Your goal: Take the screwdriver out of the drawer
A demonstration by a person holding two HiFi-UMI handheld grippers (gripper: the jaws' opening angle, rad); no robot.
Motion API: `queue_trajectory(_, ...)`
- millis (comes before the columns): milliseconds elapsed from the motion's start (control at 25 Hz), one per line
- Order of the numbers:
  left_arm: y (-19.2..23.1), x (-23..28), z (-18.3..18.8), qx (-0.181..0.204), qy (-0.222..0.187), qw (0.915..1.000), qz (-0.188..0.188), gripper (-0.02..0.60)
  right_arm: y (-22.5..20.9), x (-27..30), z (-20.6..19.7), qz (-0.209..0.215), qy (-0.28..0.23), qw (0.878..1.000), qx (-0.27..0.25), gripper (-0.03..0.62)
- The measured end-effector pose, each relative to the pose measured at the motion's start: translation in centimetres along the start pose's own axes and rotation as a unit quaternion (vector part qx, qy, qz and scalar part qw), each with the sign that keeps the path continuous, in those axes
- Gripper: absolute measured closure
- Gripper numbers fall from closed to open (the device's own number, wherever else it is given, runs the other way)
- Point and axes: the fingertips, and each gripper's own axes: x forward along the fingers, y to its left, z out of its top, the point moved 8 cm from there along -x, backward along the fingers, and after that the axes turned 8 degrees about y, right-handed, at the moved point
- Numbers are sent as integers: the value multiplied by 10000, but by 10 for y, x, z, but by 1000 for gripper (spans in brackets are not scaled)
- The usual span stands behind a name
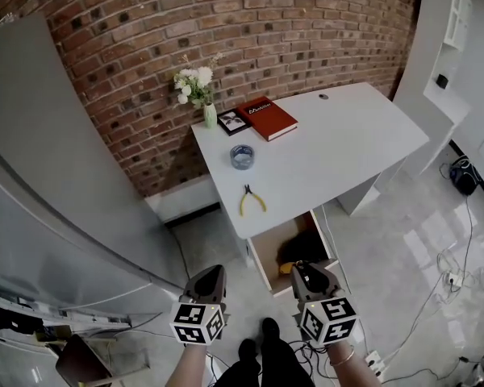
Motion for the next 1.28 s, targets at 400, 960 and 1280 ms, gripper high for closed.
queue_trajectory(400, -13, -27, 5, 258, -90, 9994, -214, 586, 23, -58, 17, -117, -576, 9983, -13, 516)
queue_trajectory(960, -25, -47, 11, 485, -252, 9976, -418, 586, 46, -100, 19, -352, -939, 9948, -159, 516)
queue_trajectory(1280, -29, -51, 14, 554, -316, 9966, -512, 586, 53, -105, 21, -419, -1028, 9937, -184, 516)
